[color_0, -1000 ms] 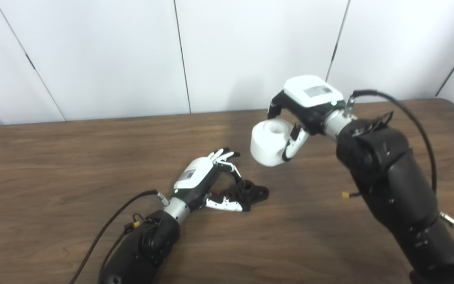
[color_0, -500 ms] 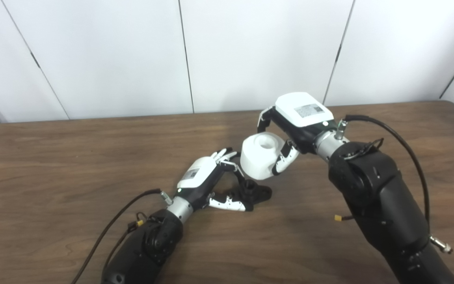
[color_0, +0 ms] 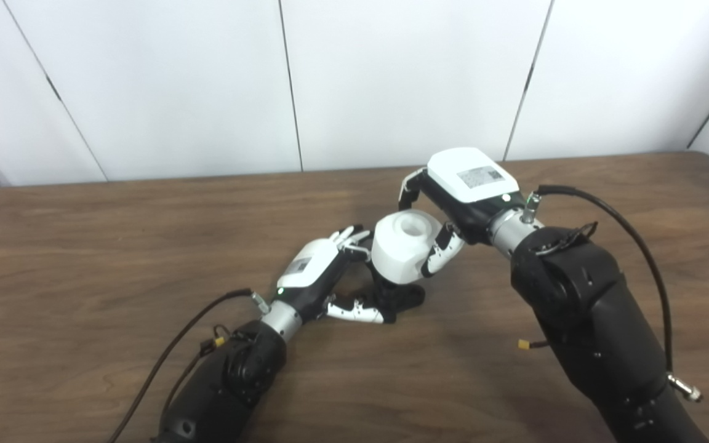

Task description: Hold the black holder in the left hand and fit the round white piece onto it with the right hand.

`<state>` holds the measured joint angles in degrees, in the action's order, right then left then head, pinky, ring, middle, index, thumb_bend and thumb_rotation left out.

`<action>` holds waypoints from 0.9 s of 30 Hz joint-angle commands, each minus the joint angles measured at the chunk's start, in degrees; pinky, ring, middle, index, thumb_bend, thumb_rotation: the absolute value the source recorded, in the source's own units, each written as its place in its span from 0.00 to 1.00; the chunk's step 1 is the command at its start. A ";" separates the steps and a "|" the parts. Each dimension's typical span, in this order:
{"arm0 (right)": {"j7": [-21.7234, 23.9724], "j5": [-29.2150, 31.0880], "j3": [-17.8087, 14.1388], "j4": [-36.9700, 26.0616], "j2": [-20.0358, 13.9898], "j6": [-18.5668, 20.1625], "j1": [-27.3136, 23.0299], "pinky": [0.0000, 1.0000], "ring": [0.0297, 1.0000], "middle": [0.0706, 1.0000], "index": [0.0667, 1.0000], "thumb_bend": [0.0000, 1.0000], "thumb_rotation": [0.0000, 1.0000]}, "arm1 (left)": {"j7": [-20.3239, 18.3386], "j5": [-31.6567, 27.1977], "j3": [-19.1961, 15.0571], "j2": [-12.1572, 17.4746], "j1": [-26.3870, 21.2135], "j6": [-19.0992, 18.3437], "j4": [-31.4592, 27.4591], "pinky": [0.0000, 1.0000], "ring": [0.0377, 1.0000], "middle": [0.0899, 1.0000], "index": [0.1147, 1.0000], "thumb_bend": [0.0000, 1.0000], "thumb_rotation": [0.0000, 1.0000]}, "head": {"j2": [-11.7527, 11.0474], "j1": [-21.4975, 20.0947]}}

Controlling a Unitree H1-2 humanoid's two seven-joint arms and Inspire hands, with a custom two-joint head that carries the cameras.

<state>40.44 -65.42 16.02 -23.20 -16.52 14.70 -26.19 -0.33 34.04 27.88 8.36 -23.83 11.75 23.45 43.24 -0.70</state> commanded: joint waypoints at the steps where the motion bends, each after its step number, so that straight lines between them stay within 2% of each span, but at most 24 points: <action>1: -1.22 -0.35 -0.13 -1.97 0.07 -1.32 -1.12 0.70 0.75 0.66 0.44 0.53 0.14 | -4.59 2.13 3.42 -1.37 3.32 -3.96 2.92 1.00 1.00 0.92 0.41 0.52 0.06 | 0.02 -0.05; 6: -0.87 -0.62 0.25 -1.95 0.83 -1.24 -0.22 0.66 0.76 0.67 0.44 0.53 0.14 | -4.78 1.73 3.31 -1.41 3.41 -4.25 2.55 1.00 1.00 0.92 0.41 0.52 0.06 | 0.31 0.12; 10: -0.07 -1.01 1.05 -1.93 0.72 -2.04 0.29 0.69 0.76 0.68 0.44 0.53 0.14 | -5.02 2.05 3.57 -1.40 3.45 -5.02 1.99 1.00 1.00 0.92 0.41 0.52 0.06 | 0.48 0.27; 14: -1.15 -0.43 1.42 -1.51 0.72 -2.96 1.12 0.69 0.75 0.68 0.44 0.53 0.14 | -5.13 2.01 3.97 -1.33 3.40 -5.51 1.63 1.00 1.00 0.92 0.41 0.52 0.06 | 0.76 0.51; 27: -1.07 -0.61 2.48 -0.22 0.85 -3.04 2.08 0.72 0.76 0.67 0.44 0.53 0.14 | -5.06 1.82 4.43 -1.61 3.40 -5.98 0.86 1.00 1.00 0.92 0.41 0.52 0.06 | 1.15 1.41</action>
<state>39.45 -65.96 18.42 -23.38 -15.38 12.84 -23.24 -0.34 34.01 28.94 8.12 -23.39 9.05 21.73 44.30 0.62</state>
